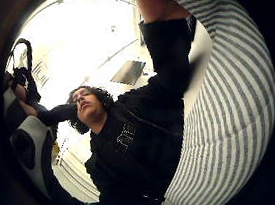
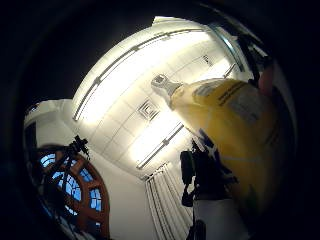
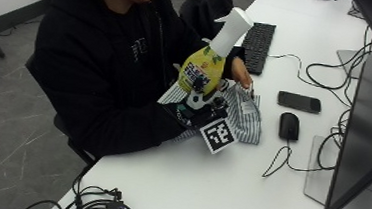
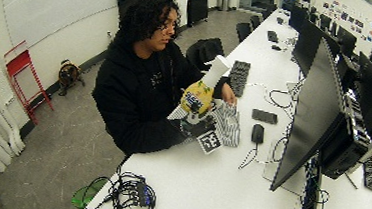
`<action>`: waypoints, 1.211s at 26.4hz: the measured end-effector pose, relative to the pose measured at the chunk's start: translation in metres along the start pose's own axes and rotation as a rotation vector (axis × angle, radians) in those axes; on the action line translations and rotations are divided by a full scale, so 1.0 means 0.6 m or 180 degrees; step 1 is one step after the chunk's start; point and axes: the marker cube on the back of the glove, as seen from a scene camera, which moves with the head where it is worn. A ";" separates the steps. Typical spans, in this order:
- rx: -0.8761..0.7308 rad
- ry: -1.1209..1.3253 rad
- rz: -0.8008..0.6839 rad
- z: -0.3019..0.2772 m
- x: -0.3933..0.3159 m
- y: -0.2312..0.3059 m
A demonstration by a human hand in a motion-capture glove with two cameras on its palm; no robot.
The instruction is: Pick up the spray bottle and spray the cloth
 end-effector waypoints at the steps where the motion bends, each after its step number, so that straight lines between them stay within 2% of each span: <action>1: 0.0008 -0.0042 -0.0054 -0.001 0.002 -0.003; 5: 0.0014 -0.0015 -0.0294 -0.021 -0.014 -0.044; 12: 0.0209 0.0059 0.0089 -0.004 -0.011 0.004; 19: 0.1229 0.1498 0.0189 -0.043 0.003 0.007; 29: 0.1439 0.1976 0.0374 -0.039 0.004 0.009; 32: 0.1453 0.2388 0.0464 -0.036 0.014 0.006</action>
